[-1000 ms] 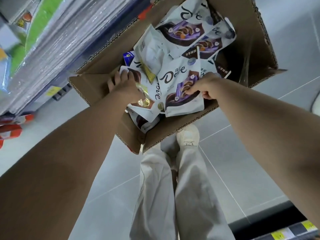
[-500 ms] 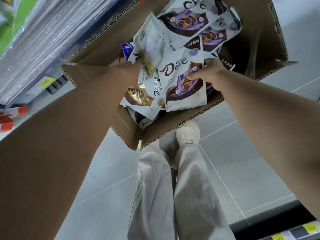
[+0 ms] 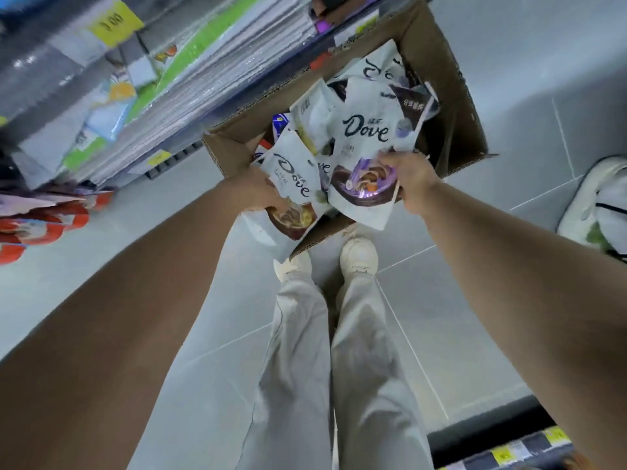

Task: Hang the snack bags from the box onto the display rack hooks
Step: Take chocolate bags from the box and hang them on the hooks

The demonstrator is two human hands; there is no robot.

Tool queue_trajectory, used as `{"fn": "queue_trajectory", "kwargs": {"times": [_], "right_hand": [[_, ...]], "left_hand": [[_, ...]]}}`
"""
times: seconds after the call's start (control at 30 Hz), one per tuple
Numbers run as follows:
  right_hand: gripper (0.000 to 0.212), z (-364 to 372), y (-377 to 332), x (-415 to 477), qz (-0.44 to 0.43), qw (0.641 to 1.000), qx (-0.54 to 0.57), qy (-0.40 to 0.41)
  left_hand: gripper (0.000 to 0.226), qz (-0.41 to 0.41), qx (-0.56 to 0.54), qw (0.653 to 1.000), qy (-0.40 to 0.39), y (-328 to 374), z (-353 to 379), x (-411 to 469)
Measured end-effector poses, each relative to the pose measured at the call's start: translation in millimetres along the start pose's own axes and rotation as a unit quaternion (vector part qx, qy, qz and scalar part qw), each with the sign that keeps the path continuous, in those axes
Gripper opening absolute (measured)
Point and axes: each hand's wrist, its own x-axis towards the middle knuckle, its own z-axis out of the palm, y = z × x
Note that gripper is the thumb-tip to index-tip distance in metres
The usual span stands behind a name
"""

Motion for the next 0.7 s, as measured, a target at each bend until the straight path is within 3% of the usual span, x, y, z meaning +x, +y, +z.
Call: {"fn": "queue_trajectory", "kwargs": {"times": [0.17, 0.27, 0.47, 0.57, 0.7], "right_hand": [[0.025, -7, -50, -95, -0.068, 0.996, 0.008, 0.053], [0.026, -15, -82, -158, -0.093, 0.992, 0.048, 0.068], [0.025, -10, -127, -306, -0.156, 0.977, 0.144, 0.0], [0.029, 2, -134, -372, -0.184, 0.976, 0.108, -0.041], [0.024, 22, -124, -443, -0.258, 0.965, 0.015, -0.044]], "left_hand": [[0.053, 0.074, -0.204, 0.971, 0.103, 17, -51, -108], [0.036, 0.13, -0.291, 0.94, 0.124, 30, -78, -182], [0.02, 0.181, -0.369, 0.901, 0.137, 30, -86, -331], [0.019, 0.181, -0.402, 0.885, 0.152, 12, -77, -383], [0.049, 0.17, -0.414, 0.874, 0.19, -26, -62, -440]]}}
